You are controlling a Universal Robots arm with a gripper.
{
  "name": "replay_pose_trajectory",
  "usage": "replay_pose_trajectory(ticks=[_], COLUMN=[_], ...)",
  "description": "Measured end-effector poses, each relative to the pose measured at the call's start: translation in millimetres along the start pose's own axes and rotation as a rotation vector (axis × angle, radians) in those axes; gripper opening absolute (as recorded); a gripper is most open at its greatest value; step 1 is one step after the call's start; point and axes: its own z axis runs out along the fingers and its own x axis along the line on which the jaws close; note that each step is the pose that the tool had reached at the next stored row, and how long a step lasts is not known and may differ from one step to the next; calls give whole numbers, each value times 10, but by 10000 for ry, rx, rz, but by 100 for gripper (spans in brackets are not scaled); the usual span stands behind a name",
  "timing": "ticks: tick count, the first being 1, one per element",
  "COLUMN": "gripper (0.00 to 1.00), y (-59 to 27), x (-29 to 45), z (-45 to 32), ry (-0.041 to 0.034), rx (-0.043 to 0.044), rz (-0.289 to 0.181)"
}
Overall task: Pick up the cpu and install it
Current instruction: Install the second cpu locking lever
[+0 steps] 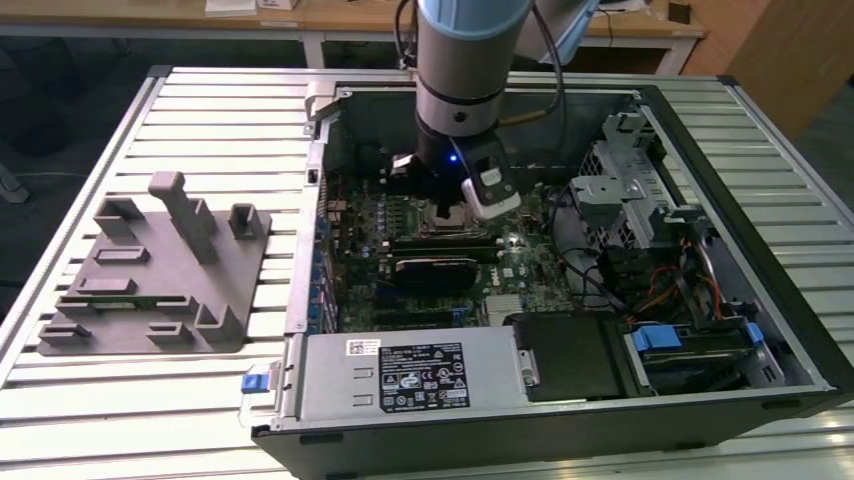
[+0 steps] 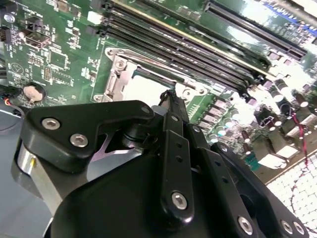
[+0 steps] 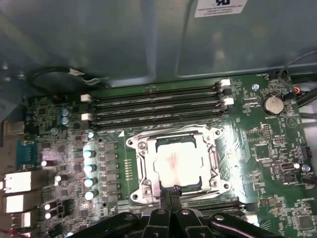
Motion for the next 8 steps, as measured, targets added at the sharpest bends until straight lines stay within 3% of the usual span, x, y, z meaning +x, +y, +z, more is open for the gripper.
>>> replay_pose_trajectory(ticks=[8], gripper=[11], y=[142], x=[-87], z=[27], ry=[-53], rx=[437], rz=[-12])
